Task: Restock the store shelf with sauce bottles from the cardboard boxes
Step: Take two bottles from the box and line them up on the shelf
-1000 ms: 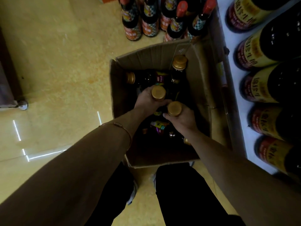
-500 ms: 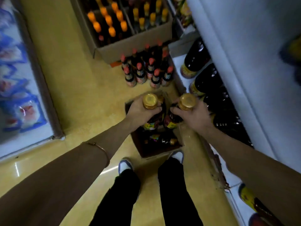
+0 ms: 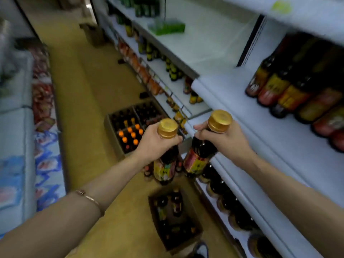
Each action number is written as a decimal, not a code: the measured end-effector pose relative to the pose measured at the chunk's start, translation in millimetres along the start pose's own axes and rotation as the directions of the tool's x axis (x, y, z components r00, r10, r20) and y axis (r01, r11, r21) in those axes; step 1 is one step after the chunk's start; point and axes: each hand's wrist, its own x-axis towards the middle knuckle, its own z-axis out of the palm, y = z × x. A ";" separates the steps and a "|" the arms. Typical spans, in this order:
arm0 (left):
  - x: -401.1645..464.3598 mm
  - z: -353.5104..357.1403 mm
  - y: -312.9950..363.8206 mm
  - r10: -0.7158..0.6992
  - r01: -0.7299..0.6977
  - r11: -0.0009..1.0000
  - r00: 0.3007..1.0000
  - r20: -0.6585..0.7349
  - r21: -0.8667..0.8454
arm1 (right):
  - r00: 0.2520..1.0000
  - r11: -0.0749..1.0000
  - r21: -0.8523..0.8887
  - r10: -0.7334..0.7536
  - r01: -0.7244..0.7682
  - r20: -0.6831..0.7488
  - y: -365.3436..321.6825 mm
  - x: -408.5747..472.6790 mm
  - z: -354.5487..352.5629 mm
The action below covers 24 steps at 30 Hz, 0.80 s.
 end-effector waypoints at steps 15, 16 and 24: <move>65.4 -58.3 253.8 0.348 -0.348 0.934 0.937 -0.018 -0.077 | 0.912 0.966 0.003 -0.244 0.260 -0.331 -233.1 19.5 -121.4; 71.6 -55.8 265.7 0.355 -0.356 0.929 0.934 -0.020 -0.102 | 0.907 0.963 0.000 -0.254 0.270 -0.335 -242.7 22.0 -130.2; 121.1 -7.2 358.4 0.438 -0.392 0.868 0.893 0.099 -0.306 | 0.838 0.973 -0.071 -0.224 0.217 -0.497 -281.0 31.2 -214.8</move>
